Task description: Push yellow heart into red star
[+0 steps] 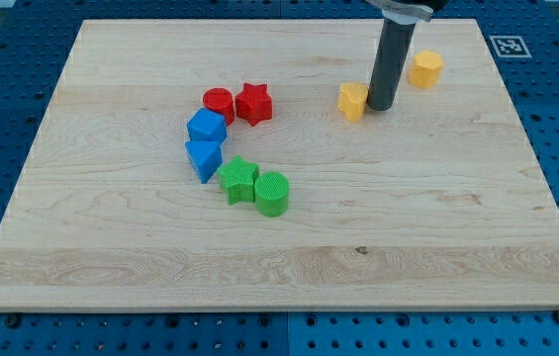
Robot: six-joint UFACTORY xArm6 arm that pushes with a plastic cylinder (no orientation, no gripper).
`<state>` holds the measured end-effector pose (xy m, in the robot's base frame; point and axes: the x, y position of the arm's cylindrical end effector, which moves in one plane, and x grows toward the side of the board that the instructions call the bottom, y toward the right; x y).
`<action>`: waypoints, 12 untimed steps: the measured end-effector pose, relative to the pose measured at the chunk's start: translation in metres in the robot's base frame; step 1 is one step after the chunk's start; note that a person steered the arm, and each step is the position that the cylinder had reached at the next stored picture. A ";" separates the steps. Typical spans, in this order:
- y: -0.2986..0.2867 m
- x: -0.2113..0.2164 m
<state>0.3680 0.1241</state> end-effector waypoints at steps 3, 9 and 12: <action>0.000 -0.010; -0.006 0.034; -0.034 0.048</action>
<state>0.4163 0.0901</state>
